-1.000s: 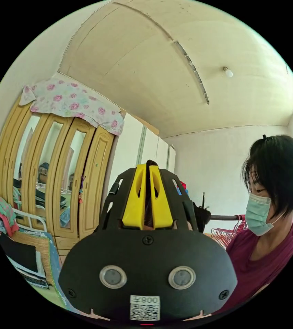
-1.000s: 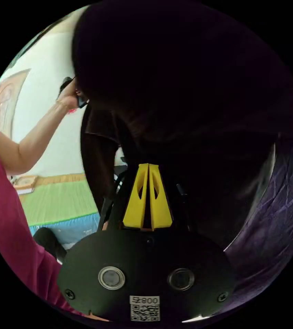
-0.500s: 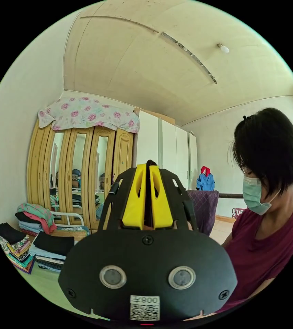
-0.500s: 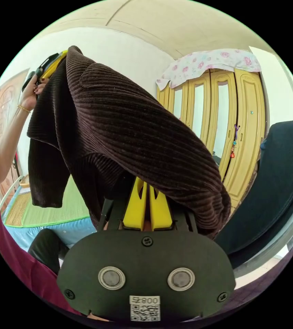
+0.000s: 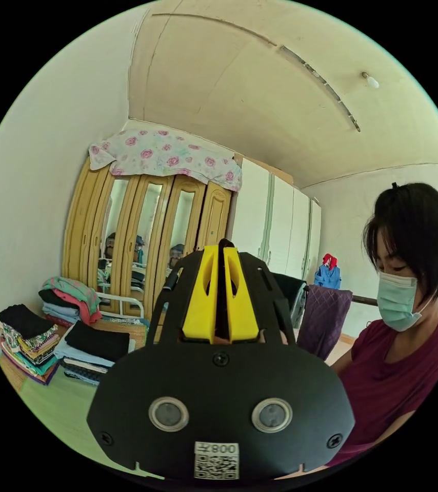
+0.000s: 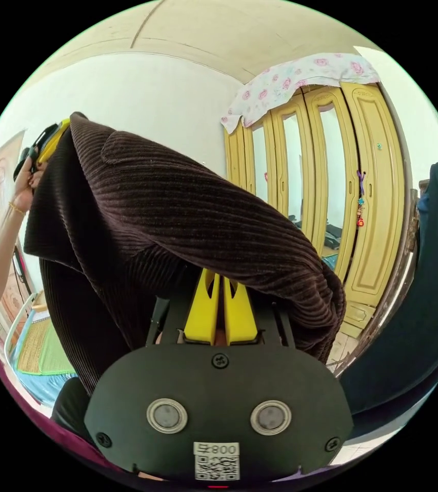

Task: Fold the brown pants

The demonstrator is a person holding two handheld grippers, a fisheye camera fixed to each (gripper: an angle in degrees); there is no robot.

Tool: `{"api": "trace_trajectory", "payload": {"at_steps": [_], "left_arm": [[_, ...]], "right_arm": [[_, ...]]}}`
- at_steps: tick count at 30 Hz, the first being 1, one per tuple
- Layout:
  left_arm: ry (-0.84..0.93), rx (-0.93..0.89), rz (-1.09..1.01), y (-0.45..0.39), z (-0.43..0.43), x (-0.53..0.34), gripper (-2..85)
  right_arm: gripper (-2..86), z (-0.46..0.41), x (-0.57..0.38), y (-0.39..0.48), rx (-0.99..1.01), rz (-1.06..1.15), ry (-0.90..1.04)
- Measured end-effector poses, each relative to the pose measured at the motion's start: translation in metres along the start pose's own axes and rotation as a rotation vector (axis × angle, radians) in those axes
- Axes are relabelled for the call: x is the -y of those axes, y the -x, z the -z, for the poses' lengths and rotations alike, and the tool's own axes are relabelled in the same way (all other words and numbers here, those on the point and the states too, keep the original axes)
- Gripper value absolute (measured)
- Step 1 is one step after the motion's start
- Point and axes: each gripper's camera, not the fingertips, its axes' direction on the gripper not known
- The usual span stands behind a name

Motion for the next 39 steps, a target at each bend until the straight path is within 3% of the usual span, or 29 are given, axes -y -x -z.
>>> {"api": "trace_trajectory", "payload": {"at_steps": [4,9,15,17,21,25,26,28,32,36,39], "left_arm": [[-0.068,0.027,0.119,0.075,0.041,-0.019,1.5],[-0.166,0.114,0.152,0.146,0.116,-0.028,1.9],[-0.278,0.365,0.250,0.217,0.281,-0.086,3.5],[-0.232,0.555,0.319,0.225,0.344,-0.128,4.3],[-0.203,0.937,0.738,0.204,0.508,-0.297,5.5],[-0.266,1.149,1.170,0.098,0.625,-0.484,5.9],[-0.278,1.157,1.204,0.081,0.634,-0.504,5.9],[-0.280,1.125,1.294,0.029,0.648,-0.561,6.4],[-0.238,0.965,1.325,0.003,0.631,-0.599,8.4],[-0.152,0.813,1.147,0.040,0.598,-0.572,11.1],[0.006,0.802,0.993,0.087,0.565,-0.530,13.0]], "right_arm": [[-0.4,0.005,0.009,0.001,-0.035,0.006,-0.122],[-0.3,0.029,0.017,0.065,0.026,0.114,-0.329],[-0.4,0.035,-0.050,0.267,0.295,0.445,-0.433],[-0.4,0.015,-0.110,0.371,0.491,0.551,-0.329],[-0.4,-0.034,-0.268,0.536,0.738,0.734,0.016],[-0.2,-0.076,-0.517,0.669,1.060,0.920,0.650],[-0.1,-0.074,-0.578,0.687,1.127,0.971,0.783],[-0.1,-0.064,-0.646,0.704,1.172,1.049,0.874],[-0.1,-0.061,-0.729,0.715,1.163,1.080,0.889],[-0.1,-0.088,-0.770,0.704,1.085,0.980,0.900],[-0.1,-0.109,-0.804,0.685,1.009,0.910,0.887]]}}
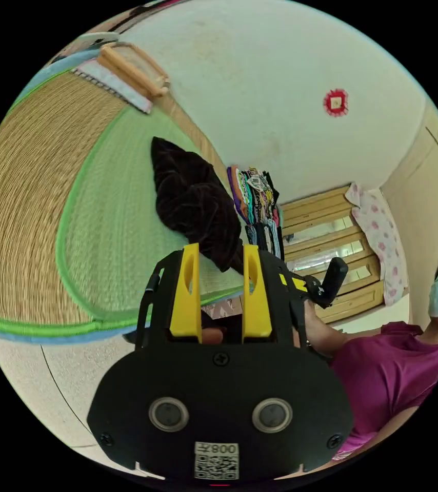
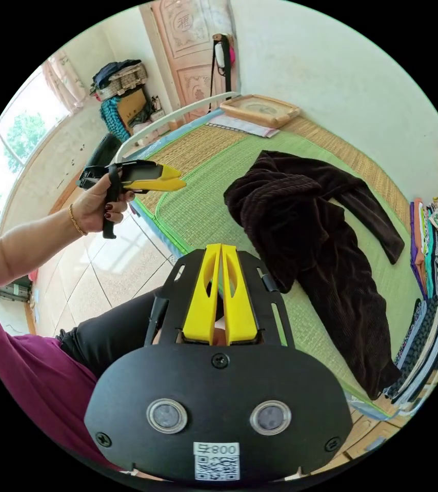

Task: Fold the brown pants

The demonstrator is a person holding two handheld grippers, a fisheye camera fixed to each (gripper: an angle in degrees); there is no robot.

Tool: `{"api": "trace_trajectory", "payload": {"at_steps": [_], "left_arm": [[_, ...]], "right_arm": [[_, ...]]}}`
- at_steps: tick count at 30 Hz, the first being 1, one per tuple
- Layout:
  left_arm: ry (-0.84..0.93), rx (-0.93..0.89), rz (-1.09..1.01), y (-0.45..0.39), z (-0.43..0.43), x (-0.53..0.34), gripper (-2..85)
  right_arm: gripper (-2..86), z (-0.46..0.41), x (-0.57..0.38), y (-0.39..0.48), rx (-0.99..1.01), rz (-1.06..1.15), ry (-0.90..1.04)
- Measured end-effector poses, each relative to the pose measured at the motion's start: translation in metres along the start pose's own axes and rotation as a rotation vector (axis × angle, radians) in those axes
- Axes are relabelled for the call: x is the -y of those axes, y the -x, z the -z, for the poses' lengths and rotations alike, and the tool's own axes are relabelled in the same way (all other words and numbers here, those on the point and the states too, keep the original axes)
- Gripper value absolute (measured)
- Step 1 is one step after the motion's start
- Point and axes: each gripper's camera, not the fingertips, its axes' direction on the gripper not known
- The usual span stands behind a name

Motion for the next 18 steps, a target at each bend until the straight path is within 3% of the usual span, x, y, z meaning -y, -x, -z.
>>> {"api": "trace_trajectory", "payload": {"at_steps": [5,7,11,14,18], "left_arm": [[0.126,0.196,-0.205,-0.053,-0.073,0.048,15.2],[0.202,0.390,-0.292,-0.071,-0.108,0.054,16.2],[0.322,0.630,-0.342,-0.070,-0.140,0.049,14.3],[0.338,0.584,-0.310,-0.060,-0.133,0.043,9.8],[0.188,0.495,-0.252,-0.057,-0.082,0.046,2.9]], "right_arm": [[0.3,-0.072,-0.049,-0.036,-0.092,-0.148,-0.022],[1.0,-0.100,-0.062,-0.052,-0.113,-0.200,-0.016],[6.0,-0.189,-0.092,-0.085,0.008,-0.306,0.007],[8.0,-0.264,-0.109,-0.092,0.170,-0.333,0.079],[8.1,-0.341,-0.133,-0.080,0.284,-0.353,0.151]]}}
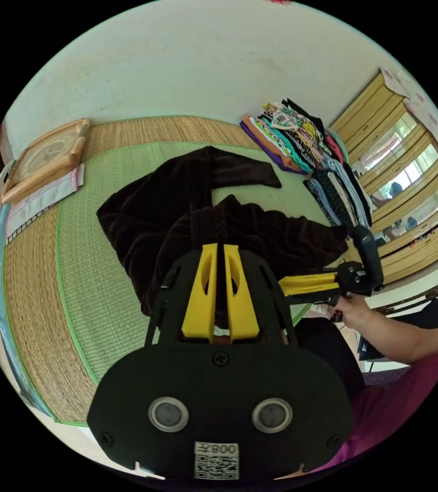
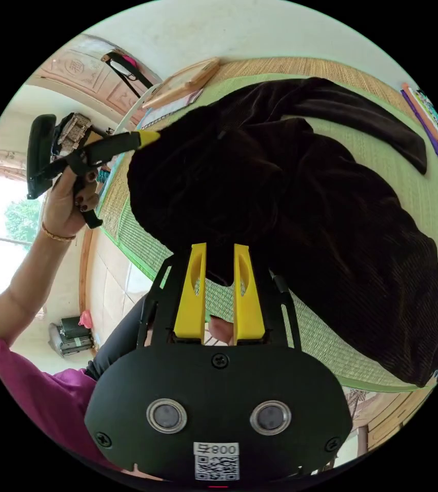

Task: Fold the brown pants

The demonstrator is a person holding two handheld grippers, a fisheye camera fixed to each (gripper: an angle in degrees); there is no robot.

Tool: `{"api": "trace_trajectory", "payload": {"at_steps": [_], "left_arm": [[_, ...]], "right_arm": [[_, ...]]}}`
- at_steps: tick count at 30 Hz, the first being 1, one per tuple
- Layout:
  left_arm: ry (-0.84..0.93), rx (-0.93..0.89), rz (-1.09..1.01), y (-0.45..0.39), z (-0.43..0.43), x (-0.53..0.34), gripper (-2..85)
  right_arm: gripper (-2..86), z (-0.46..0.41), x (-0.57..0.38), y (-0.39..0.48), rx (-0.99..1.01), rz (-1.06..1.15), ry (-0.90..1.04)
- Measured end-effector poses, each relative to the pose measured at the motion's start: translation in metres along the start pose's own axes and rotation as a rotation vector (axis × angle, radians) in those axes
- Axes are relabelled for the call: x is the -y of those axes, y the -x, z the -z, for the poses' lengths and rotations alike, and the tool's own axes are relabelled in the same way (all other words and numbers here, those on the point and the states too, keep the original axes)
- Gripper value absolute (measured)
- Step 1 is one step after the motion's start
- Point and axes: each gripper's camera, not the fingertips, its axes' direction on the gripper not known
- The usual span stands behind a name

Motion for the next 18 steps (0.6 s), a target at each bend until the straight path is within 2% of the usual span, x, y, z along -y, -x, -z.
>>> {"api": "trace_trajectory", "payload": {"at_steps": [3,6,8,10,13,15,18], "left_arm": [[-0.056,0.005,0.033,0.018,0.032,-0.015,1.9],[-0.153,0.056,0.104,0.041,0.070,-0.042,1.4],[-0.227,0.070,0.201,0.064,0.093,-0.064,1.3],[-0.314,0.119,0.434,0.110,0.111,-0.105,1.3],[-0.339,0.104,0.726,0.164,0.110,-0.162,1.6],[-0.367,0.096,0.759,0.170,0.108,-0.183,2.0],[-0.367,0.126,0.714,0.162,0.103,-0.193,3.9]], "right_arm": [[6.0,-0.040,-0.017,0.003,0.098,0.032,-0.002],[1.6,-0.074,-0.042,0.049,0.333,0.181,-0.012],[0.6,-0.110,-0.066,0.123,0.372,0.373,0.009],[0.4,-0.149,-0.082,0.168,0.469,0.491,0.087],[0.4,-0.191,-0.103,0.189,0.489,0.535,0.090],[0.7,-0.198,-0.109,0.174,0.481,0.513,0.058],[1.5,-0.200,-0.108,0.119,0.348,0.428,-0.039]]}}
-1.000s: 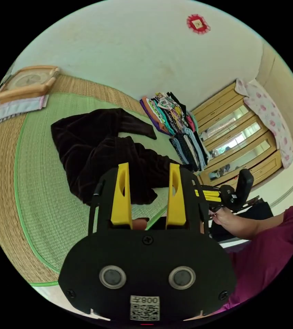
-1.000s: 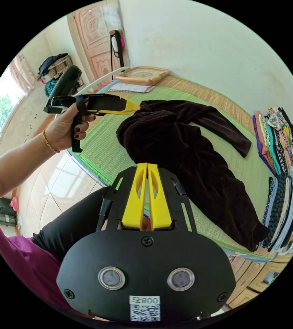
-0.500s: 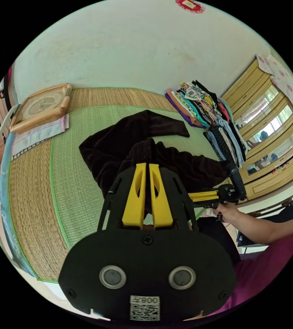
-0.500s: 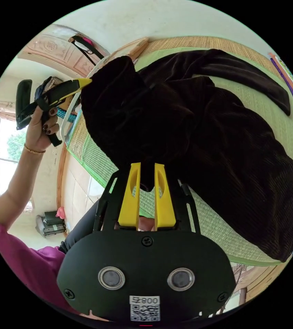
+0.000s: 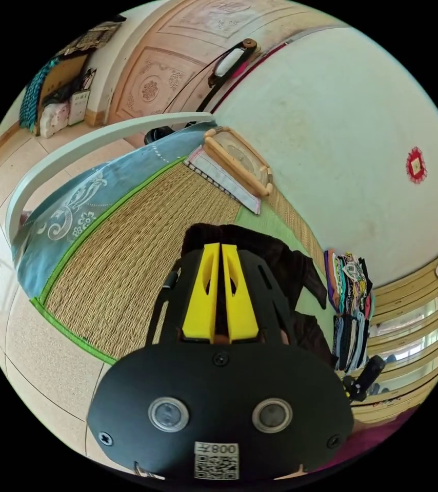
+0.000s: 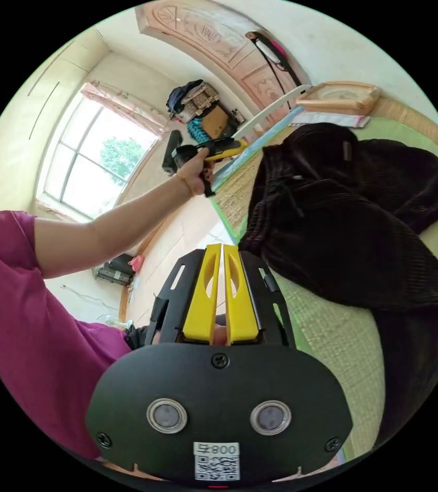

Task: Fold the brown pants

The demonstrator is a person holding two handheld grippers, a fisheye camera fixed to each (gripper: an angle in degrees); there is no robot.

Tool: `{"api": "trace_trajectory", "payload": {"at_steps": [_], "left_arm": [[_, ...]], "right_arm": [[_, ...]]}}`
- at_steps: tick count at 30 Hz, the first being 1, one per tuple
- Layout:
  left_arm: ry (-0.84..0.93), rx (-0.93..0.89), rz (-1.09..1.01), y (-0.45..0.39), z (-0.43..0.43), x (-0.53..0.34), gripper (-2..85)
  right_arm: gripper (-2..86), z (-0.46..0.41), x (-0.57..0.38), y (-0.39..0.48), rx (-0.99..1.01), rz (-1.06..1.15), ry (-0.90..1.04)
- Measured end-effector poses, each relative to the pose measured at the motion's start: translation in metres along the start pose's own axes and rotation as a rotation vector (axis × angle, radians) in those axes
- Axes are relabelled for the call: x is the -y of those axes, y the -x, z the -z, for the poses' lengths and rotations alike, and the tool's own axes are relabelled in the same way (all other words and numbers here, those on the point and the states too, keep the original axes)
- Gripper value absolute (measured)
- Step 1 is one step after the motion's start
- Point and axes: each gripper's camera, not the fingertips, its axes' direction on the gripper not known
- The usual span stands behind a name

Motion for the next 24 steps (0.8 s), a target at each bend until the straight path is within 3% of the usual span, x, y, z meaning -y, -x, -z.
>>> {"api": "trace_trajectory", "payload": {"at_steps": [4,9,14,18,24], "left_arm": [[0.175,-0.125,-0.141,-0.029,-0.032,-0.028,8.7],[0.430,-0.047,-0.446,-0.082,-0.076,-0.086,11.5],[0.436,0.077,-0.588,-0.093,-0.080,-0.109,11.2],[0.380,-0.033,-0.530,-0.097,-0.069,-0.088,11.1],[0.373,-0.190,-0.670,-0.169,-0.127,-0.063,12.1]], "right_arm": [[4.2,0.027,-0.023,-0.096,-0.208,-0.183,-0.105],[5.9,0.030,-0.045,-0.190,-0.297,-0.350,-0.154],[7.0,0.031,-0.057,-0.258,-0.387,-0.456,-0.208],[7.3,0.033,-0.053,-0.290,-0.415,-0.478,-0.280],[7.2,0.032,-0.040,-0.360,-0.466,-0.612,-0.335]]}}
